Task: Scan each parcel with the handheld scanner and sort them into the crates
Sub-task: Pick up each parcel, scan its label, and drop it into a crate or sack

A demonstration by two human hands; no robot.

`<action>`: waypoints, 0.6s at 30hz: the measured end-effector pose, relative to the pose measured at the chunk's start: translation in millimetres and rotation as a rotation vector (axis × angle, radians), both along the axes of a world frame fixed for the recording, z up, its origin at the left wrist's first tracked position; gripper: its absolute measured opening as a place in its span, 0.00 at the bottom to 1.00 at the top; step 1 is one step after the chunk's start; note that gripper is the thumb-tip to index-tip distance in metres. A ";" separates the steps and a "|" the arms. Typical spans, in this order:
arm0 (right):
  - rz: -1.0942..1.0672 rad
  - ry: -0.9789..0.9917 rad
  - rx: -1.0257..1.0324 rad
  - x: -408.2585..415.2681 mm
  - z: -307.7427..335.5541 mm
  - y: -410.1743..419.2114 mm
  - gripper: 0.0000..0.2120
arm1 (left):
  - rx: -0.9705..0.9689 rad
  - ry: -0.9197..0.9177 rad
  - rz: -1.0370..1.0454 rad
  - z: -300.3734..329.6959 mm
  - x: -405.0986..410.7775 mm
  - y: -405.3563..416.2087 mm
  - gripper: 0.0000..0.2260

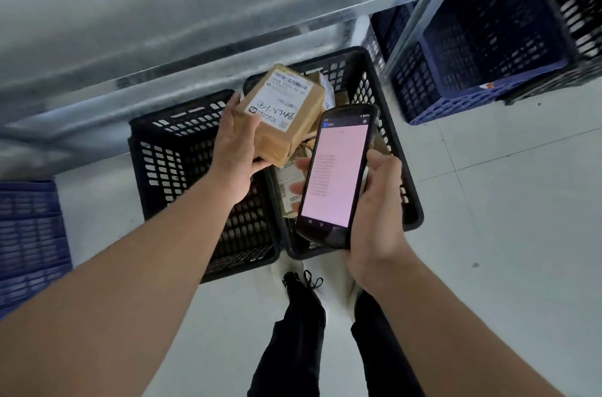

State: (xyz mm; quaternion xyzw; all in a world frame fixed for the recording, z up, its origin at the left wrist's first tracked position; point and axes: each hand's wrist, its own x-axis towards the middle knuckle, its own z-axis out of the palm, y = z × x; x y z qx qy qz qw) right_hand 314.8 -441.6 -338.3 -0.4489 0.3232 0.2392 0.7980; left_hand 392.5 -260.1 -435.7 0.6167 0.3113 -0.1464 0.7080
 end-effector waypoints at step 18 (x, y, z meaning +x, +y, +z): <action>0.258 -0.443 0.099 -90.0 344.5 -51.6 0.29 | 0.210 -0.591 -0.037 384.9 -117.5 -22.5 0.27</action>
